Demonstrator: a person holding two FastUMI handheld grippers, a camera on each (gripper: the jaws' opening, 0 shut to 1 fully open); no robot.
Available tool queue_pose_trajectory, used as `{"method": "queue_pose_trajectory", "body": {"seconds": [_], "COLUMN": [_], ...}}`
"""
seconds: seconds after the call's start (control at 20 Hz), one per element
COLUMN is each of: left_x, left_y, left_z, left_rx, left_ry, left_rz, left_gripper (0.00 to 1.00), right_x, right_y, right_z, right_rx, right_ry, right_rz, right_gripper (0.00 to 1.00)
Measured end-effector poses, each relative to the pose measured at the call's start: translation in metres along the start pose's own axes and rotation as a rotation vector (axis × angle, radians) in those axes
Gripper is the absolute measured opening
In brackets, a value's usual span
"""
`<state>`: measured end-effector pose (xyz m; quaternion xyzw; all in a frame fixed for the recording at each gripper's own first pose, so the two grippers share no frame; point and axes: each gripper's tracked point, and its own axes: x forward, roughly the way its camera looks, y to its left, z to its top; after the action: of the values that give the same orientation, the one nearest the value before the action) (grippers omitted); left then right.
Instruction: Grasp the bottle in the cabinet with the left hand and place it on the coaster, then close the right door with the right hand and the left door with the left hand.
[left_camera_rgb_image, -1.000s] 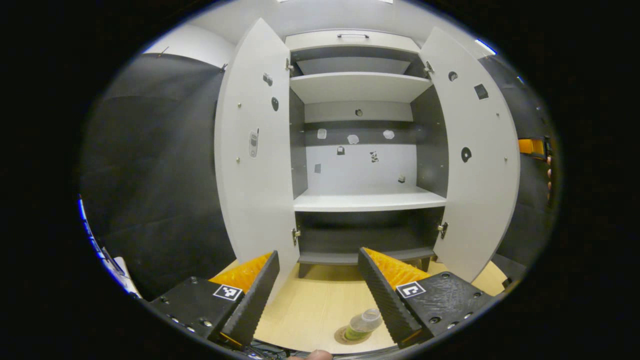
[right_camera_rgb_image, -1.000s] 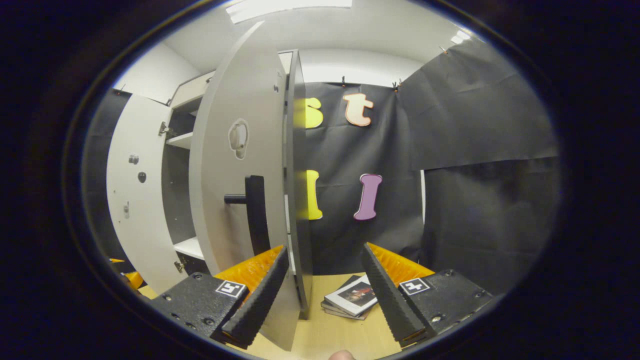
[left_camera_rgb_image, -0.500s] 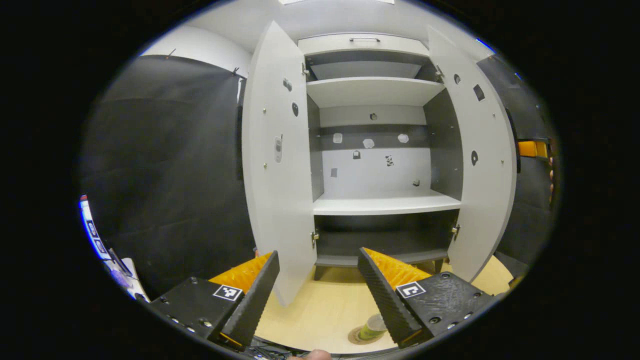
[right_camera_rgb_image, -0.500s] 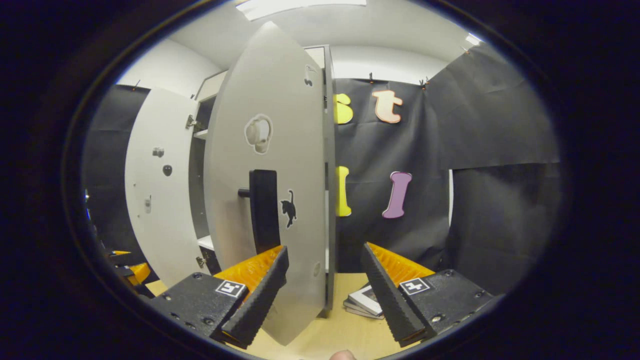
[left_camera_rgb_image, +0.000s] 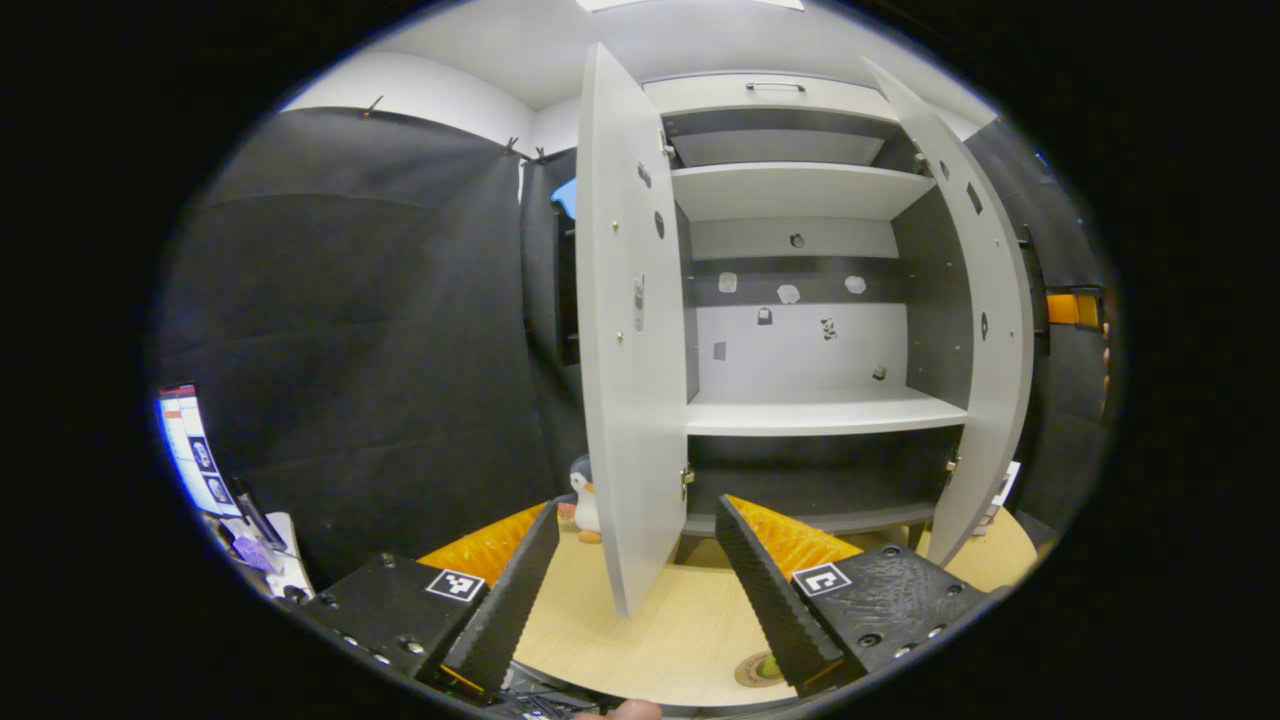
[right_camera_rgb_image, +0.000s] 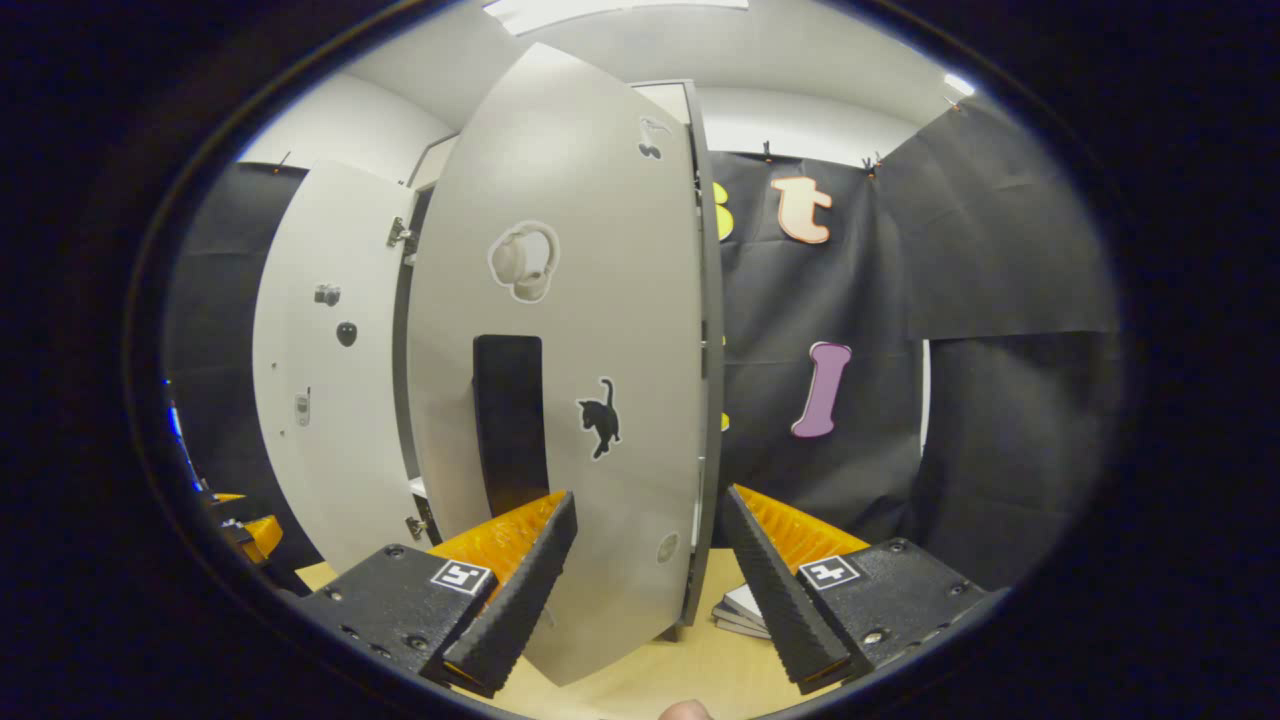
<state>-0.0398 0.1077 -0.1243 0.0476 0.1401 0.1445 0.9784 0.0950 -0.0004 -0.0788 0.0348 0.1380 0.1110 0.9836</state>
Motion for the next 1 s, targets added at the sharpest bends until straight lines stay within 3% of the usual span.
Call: {"method": "queue_pose_trajectory", "body": {"seconds": [0.6,0.85,1.0], "left_x": [0.005,0.020,0.037], "left_y": [0.057,0.081,0.087], "left_z": [0.006,0.024,0.029], "left_rx": [-0.021,-0.037,-0.054], "left_ry": [-0.003,-0.021,-0.019], "left_rz": [0.094,0.096,0.055], "left_gripper": [0.96,0.96,0.94], "right_x": [0.046,0.035,0.025], "right_y": [0.067,0.058,0.046], "right_z": [-0.003,-0.003,-0.006], "right_rx": [-0.034,-0.035,-0.032], "right_ry": [0.040,0.034,0.036], "right_rz": [0.082,0.046,0.002], "right_gripper": [0.98,0.95,0.95]}}
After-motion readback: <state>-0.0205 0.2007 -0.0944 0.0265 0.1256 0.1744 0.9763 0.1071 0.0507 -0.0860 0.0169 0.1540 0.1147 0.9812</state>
